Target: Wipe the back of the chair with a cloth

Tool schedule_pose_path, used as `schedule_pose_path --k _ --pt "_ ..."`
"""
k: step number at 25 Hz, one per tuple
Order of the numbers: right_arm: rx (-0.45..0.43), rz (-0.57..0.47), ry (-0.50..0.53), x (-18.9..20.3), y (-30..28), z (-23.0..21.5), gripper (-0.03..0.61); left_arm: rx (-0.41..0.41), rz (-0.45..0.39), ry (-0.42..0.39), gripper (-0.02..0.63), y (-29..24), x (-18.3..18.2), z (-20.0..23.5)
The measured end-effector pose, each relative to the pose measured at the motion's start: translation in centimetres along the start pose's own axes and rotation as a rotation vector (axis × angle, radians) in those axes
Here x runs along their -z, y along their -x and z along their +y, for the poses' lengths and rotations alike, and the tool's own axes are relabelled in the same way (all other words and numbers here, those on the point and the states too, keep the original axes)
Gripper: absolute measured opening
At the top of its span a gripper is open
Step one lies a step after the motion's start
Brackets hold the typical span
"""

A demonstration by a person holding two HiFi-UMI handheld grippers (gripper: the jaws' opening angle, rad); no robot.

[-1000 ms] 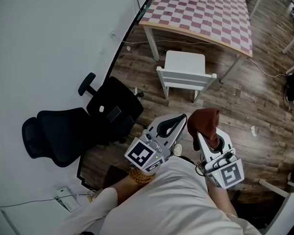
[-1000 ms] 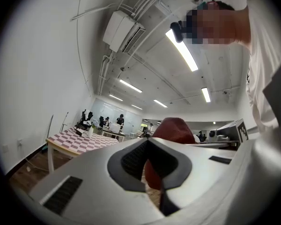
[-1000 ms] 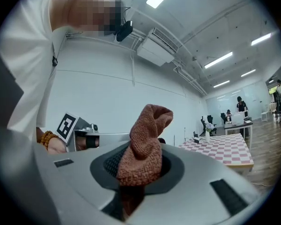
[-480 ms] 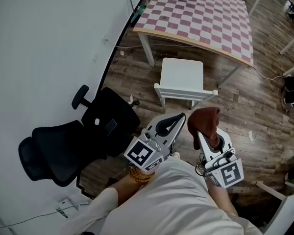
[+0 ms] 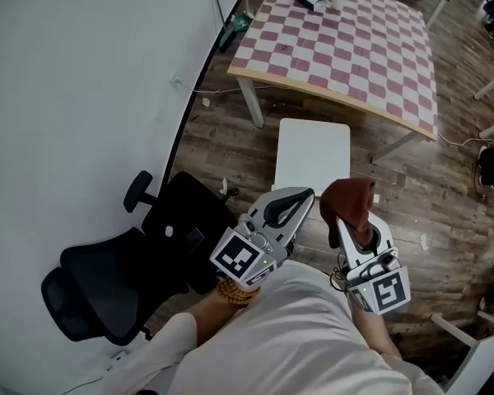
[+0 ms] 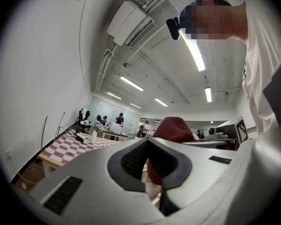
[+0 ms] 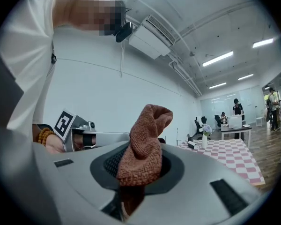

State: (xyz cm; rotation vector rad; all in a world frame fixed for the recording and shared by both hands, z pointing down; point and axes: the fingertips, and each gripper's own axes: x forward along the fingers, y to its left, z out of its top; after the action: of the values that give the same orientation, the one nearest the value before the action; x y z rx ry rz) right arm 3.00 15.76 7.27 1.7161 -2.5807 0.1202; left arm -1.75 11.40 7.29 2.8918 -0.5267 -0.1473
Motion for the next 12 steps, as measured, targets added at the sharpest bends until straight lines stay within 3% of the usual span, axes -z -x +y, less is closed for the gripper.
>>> schedule_pose_path --k 12 --pt "0.062 0.019 -0.02 0.8 -5.2 -4.0 0.087 0.048 0.044 0.001 0.012 -3.5 0.6 5.5"
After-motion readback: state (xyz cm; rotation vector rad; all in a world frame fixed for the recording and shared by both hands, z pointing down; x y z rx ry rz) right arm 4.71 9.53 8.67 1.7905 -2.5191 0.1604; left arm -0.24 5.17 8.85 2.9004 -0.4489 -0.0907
